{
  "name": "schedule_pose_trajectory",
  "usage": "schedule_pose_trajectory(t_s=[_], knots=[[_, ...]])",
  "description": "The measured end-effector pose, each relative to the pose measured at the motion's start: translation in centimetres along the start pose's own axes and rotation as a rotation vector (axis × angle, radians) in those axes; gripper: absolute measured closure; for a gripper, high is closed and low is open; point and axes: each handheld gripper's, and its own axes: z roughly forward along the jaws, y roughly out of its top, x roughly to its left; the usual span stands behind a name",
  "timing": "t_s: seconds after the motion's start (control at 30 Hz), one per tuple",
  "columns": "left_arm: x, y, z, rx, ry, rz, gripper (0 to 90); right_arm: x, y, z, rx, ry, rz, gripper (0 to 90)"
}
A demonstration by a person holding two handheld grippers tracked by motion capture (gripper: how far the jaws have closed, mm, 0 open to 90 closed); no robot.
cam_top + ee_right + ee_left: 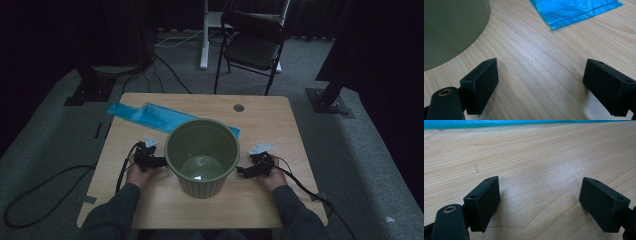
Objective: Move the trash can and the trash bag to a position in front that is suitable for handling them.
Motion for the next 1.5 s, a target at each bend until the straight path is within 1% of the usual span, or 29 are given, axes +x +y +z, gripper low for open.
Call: schedule_pose_trajectory(t_s=[0.13,0.17,0.2,0.23,0.27,0.3,0.33,0.4,0.43,0.53,0.57,0.6,0.67,0.7,0.73,0.77,0.87,1.0,1.03,1.07,1.1,1.2,1.23,1.33,1.37,1.4,1.43,1.47,1.5], knots=[[0.0,0.0,0.0,0.000,0.005,-0.006,16.8,0.1,0.0,-0.1,0.003,0.001,-0.001,17.4],[0.0,0.0,0.0,0.001,0.012,-0.012,17.0,0.4,0.2,-0.5,0.011,0.006,-0.009,32.1],[0.0,0.1,0.0,0.003,0.013,-0.013,17.0,0.4,0.2,-0.5,0.011,0.006,-0.009,32.1],[-0.1,0.1,-0.1,0.006,0.007,-0.007,19.1,0.7,0.3,-0.8,0.026,0.006,-0.007,41.6],[-0.1,0.1,-0.1,0.006,0.007,-0.007,22.8,0.7,0.3,-0.8,0.026,0.006,-0.007,41.6],[-0.1,0.2,-0.1,0.006,0.000,0.000,25.4,0.9,0.6,-1.1,0.064,-0.011,0.010,47.1],[-0.1,0.3,-0.2,0.010,-0.004,0.003,25.4,0.9,0.6,-1.1,0.064,-0.011,0.010,47.1],[-0.2,0.4,-0.4,0.025,-0.017,0.018,30.6,1.0,0.8,-1.2,0.089,-0.024,0.026,53.6],[-0.4,0.5,-0.7,0.047,-0.034,0.032,38.1,1.1,1.1,-1.4,0.110,-0.020,0.034,57.2],[-0.4,0.6,-0.8,0.059,-0.042,0.041,46.8,1.2,1.2,-1.5,0.101,0.000,0.037,57.3],[-0.4,0.9,-1.2,0.098,-0.089,0.061,46.8,1.3,1.4,-1.6,0.092,0.008,0.041,57.4],[-0.3,1.1,-1.6,0.115,-0.144,0.056,55.5,2.0,2.4,-2.3,0.043,0.028,0.038,56.7],[-0.5,1.2,-1.9,0.111,-0.161,0.066,56.3,2.4,2.9,-2.4,0.029,0.037,0.039,56.1],[-0.8,1.5,-2.9,0.084,-0.201,0.078,56.6,3.1,3.5,-2.5,0.013,0.043,0.016,55.4],[-0.8,1.5,-2.9,0.084,-0.201,0.078,56.6,3.1,3.5,-2.5,0.013,0.043,0.016,55.4],[-1.4,1.6,-4.0,0.051,-0.225,0.087,56.6,3.6,3.9,-2.5,0.014,0.046,0.006,55.0],[-1.7,1.8,-5.0,0.029,-0.240,0.112,56.6,3.9,4.3,-2.3,0.009,0.073,0.004,55.0],[-2.1,1.6,-6.0,0.009,-0.266,0.120,56.5,4.4,4.9,-2.0,0.021,0.093,-0.012,56.8],[-2.1,1.6,-6.2,0.010,-0.278,0.128,56.5,4.7,5.3,-1.7,0.015,0.116,-0.009,57.1],[-2.1,1.6,-6.2,0.010,-0.278,0.128,57.5,4.7,5.3,-1.7,0.015,0.116,-0.009,57.1],[-2.0,1.6,-6.4,0.004,-0.240,0.132,57.6,5.0,5.8,-1.2,0.018,0.118,-0.027,57.5],[-1.3,1.5,-6.7,-0.006,-0.240,0.116,57.1,5.4,6.2,-0.8,0.021,0.121,-0.045,57.3],[-0.5,1.5,-7.1,-0.023,-0.259,0.083,56.5,5.6,6.7,-0.5,0.023,0.110,-0.069,56.3],[0.0,1.5,-7.3,-0.035,-0.261,0.061,55.9,5.2,7.2,-0.2,0.019,0.083,-0.071,57.1],[0.3,1.5,-7.5,-0.040,-0.265,0.049,55.6,4.1,7.6,0.1,0.033,0.034,-0.063,58.3],[0.6,1.5,-7.5,-0.042,-0.268,0.040,55.6,4.1,7.6,0.1,0.033,0.034,-0.063,58.3],[0.9,1.5,-7.6,-0.043,-0.268,0.031,55.3,2.9,7.9,0.4,0.041,-0.007,-0.042,58.9],[1.0,1.4,-7.6,-0.041,-0.271,0.026,55.3,2.9,7.9,0.4,0.041,-0.007,-0.042,58.9],[1.2,1.4,-7.6,-0.040,-0.274,0.016,54.8,1.8,8.3,0.7,0.047,-0.050,-0.034,59.2]])
